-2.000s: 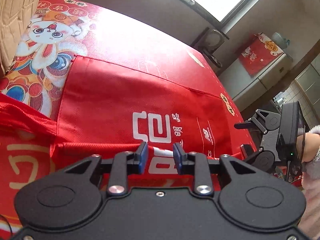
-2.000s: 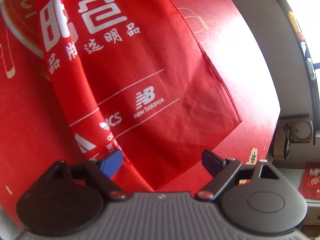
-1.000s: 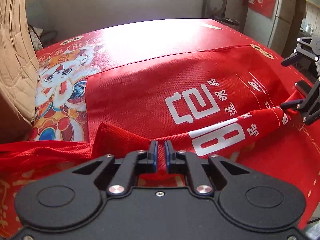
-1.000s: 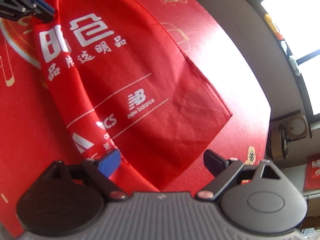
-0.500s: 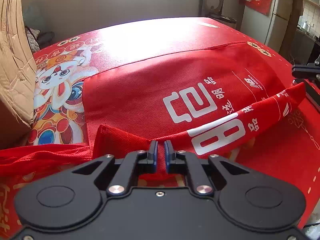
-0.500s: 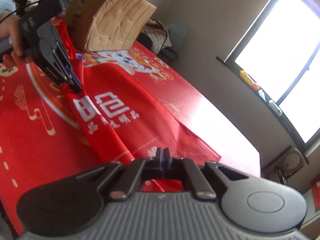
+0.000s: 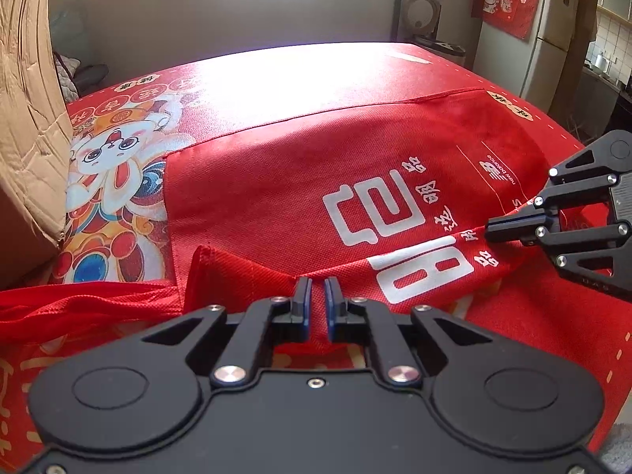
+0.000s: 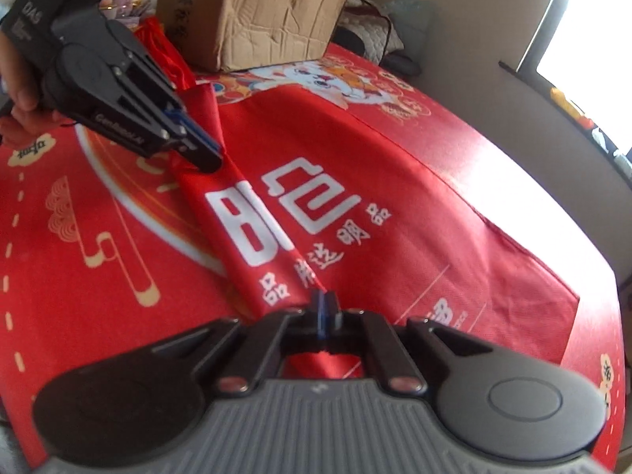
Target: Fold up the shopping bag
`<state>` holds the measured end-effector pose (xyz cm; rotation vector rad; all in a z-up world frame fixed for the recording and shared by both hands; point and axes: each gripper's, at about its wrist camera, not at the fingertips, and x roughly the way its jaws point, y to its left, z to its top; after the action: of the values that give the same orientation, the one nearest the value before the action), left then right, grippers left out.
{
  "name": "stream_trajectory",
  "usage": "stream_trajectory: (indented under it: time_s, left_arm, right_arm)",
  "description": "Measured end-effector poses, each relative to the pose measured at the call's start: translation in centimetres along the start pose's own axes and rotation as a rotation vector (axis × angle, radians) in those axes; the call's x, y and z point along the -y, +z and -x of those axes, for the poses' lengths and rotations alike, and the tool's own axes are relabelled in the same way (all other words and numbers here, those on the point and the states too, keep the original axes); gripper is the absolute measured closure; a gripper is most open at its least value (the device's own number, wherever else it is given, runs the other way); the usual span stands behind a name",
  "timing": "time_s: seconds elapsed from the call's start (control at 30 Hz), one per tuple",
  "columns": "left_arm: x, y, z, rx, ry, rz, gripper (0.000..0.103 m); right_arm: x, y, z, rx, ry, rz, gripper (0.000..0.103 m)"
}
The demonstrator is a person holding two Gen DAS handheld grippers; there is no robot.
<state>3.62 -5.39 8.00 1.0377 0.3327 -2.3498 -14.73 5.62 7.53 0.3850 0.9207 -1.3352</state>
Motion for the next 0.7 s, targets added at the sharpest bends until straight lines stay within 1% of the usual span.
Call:
stream_trajectory:
  time_s: [0.1, 0.2, 0.23, 0.3, 0.33, 0.37, 0.4, 0.43, 0.47, 0.5, 0.53, 0.57, 0.6, 0.63, 0.67, 0.7]
  left_arm:
    - [-0.1, -0.3, 0.2, 0.025, -0.019, -0.043, 0.094]
    - [0.5, -1.0, 1.0, 0.063, -0.01, -0.147, 0.092]
    - [1.0, -1.1, 1.4, 0.073, 0.002, -0.189, 0.09]
    - [2.7, -1.5, 2.3, 0.104, 0.032, -0.333, 0.079]
    - [3.4, -1.7, 2.6, 0.12, 0.039, -0.402, 0.056]
    - [4.3, -2.0, 2.9, 0.139, 0.044, -0.482, 0.026]
    - [5.0, -2.3, 3.2, 0.156, 0.043, -0.547, 0.016]
    - [5.7, -2.7, 3.5, 0.178, 0.03, -0.618, 0.011]
    - [6.5, -3.1, 3.9, 0.201, 0.02, -0.694, 0.011]
    - [7.1, -3.5, 3.9, 0.221, 0.036, -0.757, 0.011]
    - [7.8, -3.8, 3.8, 0.234, 0.076, -0.828, 0.017]
    - [8.2, -4.0, 3.4, 0.23, 0.125, -0.884, 0.036]
    - [8.6, -4.1, 3.0, 0.219, 0.168, -0.935, 0.046]
    - [8.9, -4.1, 2.6, 0.199, 0.207, -0.983, 0.064]
    - [9.0, -4.0, 2.2, 0.178, 0.238, -1.03, 0.077]
    - [9.0, -3.9, 2.0, 0.166, 0.246, -1.061, 0.079]
  right_arm:
    - [0.3, 0.8, 0.1, -0.046, 0.027, 0.007, 0.099]
    - [-0.7, 1.4, 0.4, -0.067, 0.034, 0.031, 0.099]
    - [-0.6, 1.4, 0.5, -0.071, 0.041, 0.027, 0.099]
    - [-0.1, 1.4, 0.6, -0.08, 0.066, 0.001, 0.099]
    - [0.1, 1.4, 0.6, -0.086, 0.077, -0.003, 0.099]
    - [0.0, 1.5, 0.4, -0.092, 0.085, -0.006, 0.099]
    - [-0.1, 1.6, 0.3, -0.098, 0.092, -0.009, 0.099]
    - [-0.1, 1.7, 0.4, -0.103, 0.095, -0.011, 0.099]
    - [-0.1, 1.7, 0.4, -0.105, 0.095, -0.01, 0.099]
    - [-0.1, 1.6, 0.5, -0.106, 0.094, -0.01, 0.099]
    - [-0.1, 1.6, 0.5, -0.106, 0.093, -0.01, 0.099]
    - [-0.1, 1.5, 0.6, -0.105, 0.093, -0.01, 0.099]
    - [0.0, 1.5, 0.7, -0.104, 0.093, -0.01, 0.099]
    - [0.0, 1.4, 0.8, -0.103, 0.093, -0.011, 0.099]
    - [0.0, 1.4, 0.9, -0.103, 0.094, -0.011, 0.099]
    - [0.0, 1.5, 0.7, -0.102, 0.094, -0.011, 0.099]
